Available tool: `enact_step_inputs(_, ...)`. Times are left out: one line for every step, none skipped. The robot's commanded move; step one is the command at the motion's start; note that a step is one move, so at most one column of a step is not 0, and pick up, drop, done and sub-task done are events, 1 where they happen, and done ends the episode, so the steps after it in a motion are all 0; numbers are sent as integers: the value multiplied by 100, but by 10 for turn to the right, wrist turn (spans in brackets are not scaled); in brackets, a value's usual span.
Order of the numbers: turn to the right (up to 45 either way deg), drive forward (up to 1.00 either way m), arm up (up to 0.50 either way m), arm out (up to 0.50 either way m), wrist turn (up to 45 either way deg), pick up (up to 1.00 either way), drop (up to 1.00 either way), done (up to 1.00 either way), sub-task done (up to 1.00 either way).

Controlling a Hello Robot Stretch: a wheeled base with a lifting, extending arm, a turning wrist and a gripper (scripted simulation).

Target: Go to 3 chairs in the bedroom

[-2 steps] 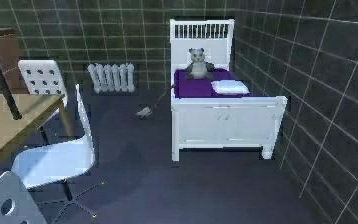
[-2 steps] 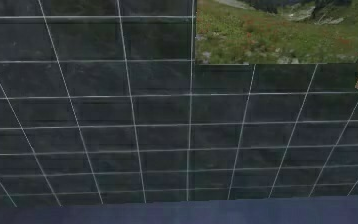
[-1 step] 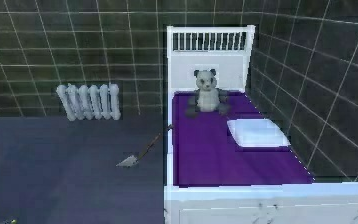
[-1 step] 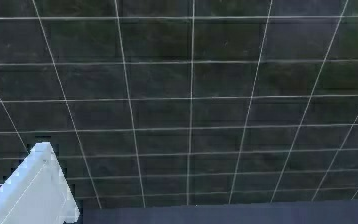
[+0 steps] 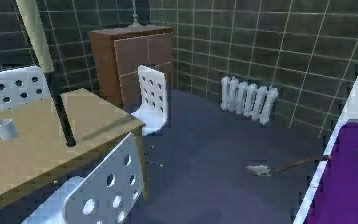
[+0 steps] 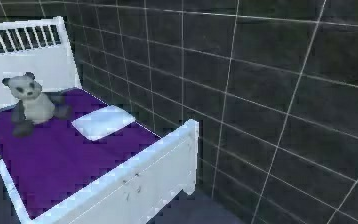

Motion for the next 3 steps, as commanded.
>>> enact_step_inputs(-450, 0, 0, 0, 0, 0, 0, 0, 0)
enact_step_inputs(-330, 0, 0, 0, 0, 0, 0, 0, 0)
enact_step_inputs(0, 0, 0, 0, 0, 0, 0, 100, 0)
